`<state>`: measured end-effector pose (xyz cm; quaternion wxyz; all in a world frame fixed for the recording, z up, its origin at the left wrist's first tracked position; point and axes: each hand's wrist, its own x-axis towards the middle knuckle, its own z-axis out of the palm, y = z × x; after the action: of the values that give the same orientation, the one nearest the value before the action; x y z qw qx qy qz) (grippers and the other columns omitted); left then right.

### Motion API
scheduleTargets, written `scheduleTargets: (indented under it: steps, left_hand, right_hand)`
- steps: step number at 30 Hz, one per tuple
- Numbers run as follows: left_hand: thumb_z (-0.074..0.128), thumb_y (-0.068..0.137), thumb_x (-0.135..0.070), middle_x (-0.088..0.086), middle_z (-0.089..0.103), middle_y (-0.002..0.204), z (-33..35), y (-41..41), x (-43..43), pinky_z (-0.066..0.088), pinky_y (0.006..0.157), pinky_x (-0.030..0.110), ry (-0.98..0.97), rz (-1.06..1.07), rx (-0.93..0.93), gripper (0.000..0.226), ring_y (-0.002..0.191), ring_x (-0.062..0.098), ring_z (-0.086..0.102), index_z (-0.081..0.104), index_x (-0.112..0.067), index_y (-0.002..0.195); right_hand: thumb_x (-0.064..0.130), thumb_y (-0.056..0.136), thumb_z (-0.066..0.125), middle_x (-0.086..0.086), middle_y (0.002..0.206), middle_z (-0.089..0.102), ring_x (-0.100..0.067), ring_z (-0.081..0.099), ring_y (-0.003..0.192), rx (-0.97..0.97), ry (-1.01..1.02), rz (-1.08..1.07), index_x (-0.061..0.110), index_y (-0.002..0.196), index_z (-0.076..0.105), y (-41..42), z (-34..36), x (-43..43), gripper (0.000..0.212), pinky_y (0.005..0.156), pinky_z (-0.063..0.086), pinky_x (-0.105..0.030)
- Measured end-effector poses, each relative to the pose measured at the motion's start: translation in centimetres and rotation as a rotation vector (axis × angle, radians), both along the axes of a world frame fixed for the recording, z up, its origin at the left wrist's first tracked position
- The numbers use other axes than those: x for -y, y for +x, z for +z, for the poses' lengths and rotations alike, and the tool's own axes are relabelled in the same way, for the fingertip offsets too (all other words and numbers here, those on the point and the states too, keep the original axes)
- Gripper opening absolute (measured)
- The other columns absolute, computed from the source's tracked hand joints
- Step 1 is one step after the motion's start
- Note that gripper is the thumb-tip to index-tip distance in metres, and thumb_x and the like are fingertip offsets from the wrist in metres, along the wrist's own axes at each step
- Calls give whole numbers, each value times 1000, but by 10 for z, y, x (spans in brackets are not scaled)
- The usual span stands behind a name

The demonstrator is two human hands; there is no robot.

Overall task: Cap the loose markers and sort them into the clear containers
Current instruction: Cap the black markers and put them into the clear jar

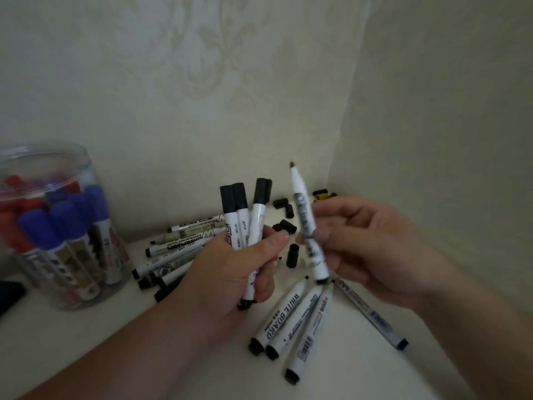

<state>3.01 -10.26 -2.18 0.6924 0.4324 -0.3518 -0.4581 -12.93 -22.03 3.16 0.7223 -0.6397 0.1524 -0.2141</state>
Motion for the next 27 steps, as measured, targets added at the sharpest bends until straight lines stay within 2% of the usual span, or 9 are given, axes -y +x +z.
scheduleTargets:
  steps: [9, 12, 14, 15, 17, 21, 23, 25, 27]
  left_hand:
    - [75, 83, -22, 9, 53, 64, 3, 0, -2, 35, 46, 26, 26, -2, -3, 17, 55, 19, 46, 70, -7, 90]
    - [79, 81, -25, 16, 54, 69, 2, 1, -2, 41, 47, 28, 48, 36, -11, 26, 57, 21, 49, 71, -4, 94]
    - [79, 79, -30, 32, 60, 86, 2, 0, -1, 56, 63, 46, 51, 51, -11, 40, 73, 34, 58, 70, 1, 104]
    - [78, 81, -31, 38, 63, 100, 3, 0, -1, 56, 81, 60, 55, 61, -20, 43, 86, 40, 62, 69, 0, 109]
    - [74, 86, -30, 32, 68, 113, 4, -2, -1, 47, 99, 66, 77, 78, -43, 38, 107, 44, 66, 71, -5, 115]
    - [65, 89, -23, 20, 75, 103, 5, -4, -1, 61, 69, 40, 100, 71, -52, 29, 89, 34, 75, 73, -8, 112]
    - [63, 92, -21, 21, 75, 102, 4, -3, -1, 61, 71, 40, 118, 78, -56, 28, 90, 34, 75, 71, -6, 114]
    - [65, 91, -20, 24, 73, 107, 5, -2, -1, 60, 81, 50, 123, 82, -76, 31, 97, 39, 73, 69, -5, 118]
    - [67, 88, -20, 25, 72, 109, 5, -2, -1, 59, 83, 51, 124, 78, -105, 32, 99, 39, 72, 70, -7, 117]
  right_hand:
    - [-3, 86, 64, -21, 85, 73, -19, 61, 53, -26, -74, -31, 3, 105, 72, 15, -18, -18, 22, 39, 39, -21]
    - [-2, 84, 66, -16, 85, 75, -15, 61, 51, -59, -128, -58, 7, 104, 75, 14, -15, -21, 23, 40, 39, -20]
    - [-8, 86, 64, -12, 84, 76, -6, 60, 50, -48, -150, -82, 5, 104, 75, 14, -13, -24, 25, 43, 41, -14]
    - [-10, 86, 63, -9, 82, 76, -2, 60, 49, -40, -155, -94, 3, 105, 74, 14, -12, -25, 26, 45, 42, -11]
    - [-10, 84, 66, -5, 79, 75, 1, 62, 51, -45, -186, -118, 1, 107, 73, 14, -12, -27, 26, 47, 44, -8]
    - [-7, 83, 70, -12, 87, 77, 1, 61, 48, -82, -227, -204, 3, 109, 72, 15, -11, -28, 29, 46, 43, -8]
    - [-9, 82, 70, -15, 89, 76, 0, 61, 48, -107, -223, -232, 3, 110, 72, 16, -11, -27, 29, 46, 43, -8]
    - [-6, 83, 72, -10, 88, 77, -4, 67, 56, -145, -249, -235, 4, 108, 72, 15, -12, -25, 28, 48, 46, -11]
    - [-4, 82, 73, -7, 87, 78, -14, 73, 69, -164, -278, -234, 8, 106, 72, 15, -13, -25, 26, 58, 55, -19]
